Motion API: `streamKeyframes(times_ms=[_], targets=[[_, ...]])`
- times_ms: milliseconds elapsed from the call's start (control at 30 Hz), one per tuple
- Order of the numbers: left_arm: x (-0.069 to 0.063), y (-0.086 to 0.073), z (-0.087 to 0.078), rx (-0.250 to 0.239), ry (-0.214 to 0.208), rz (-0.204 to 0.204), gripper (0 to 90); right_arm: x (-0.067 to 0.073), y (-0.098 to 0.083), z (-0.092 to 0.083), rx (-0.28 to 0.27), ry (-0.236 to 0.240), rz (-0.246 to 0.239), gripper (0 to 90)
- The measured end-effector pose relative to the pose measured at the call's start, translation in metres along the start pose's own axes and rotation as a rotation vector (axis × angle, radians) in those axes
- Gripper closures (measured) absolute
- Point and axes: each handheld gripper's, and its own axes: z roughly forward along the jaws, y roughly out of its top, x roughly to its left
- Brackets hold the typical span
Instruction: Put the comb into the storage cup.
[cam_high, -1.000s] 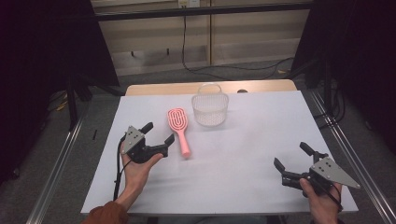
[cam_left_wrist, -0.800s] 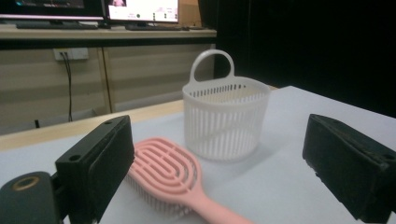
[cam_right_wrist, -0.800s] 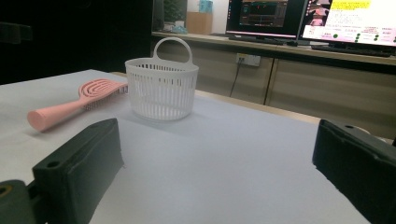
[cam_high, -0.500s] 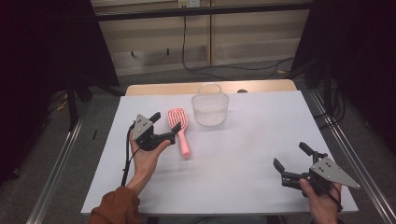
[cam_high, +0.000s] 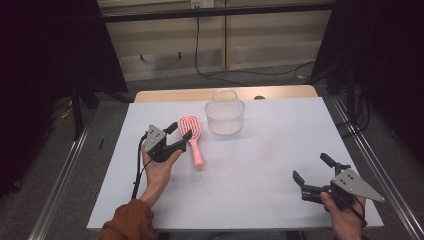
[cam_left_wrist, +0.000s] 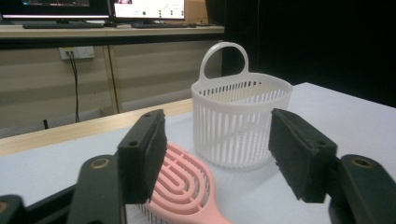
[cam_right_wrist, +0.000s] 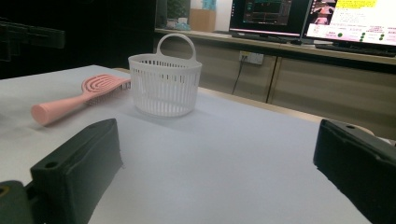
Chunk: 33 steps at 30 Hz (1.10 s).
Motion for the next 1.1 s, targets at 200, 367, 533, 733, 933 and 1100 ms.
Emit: streamKeyframes(times_ms=[200,367,533,733,933,1100], targets=[[0.003,0.0,0.001,0.001,-0.025,-0.021,61.6,0.0,0.0,0.001,-0.005,0.002,-0.001,0.2],[0.004,-0.002,0.002,0.023,-0.062,-0.039,86.2,0.001,0.0,0.002,-0.003,0.003,0.003,0.0],[0.002,-0.003,0.004,0.059,-0.086,-0.077,90.0,0.001,-0.001,0.002,0.003,0.009,0.002,0.0],[0.001,-0.007,0.008,0.119,-0.113,-0.073,90.0,0.001,-0.001,0.002,0.007,0.009,0.005,0.0],[-0.005,-0.012,0.013,0.197,-0.128,-0.092,90.0,0.002,0.0,0.002,-0.008,0.014,-0.002,0.0],[-0.008,-0.012,0.015,0.239,-0.133,-0.112,90.0,0.002,0.0,0.002,-0.005,0.015,0.0,0.0]])
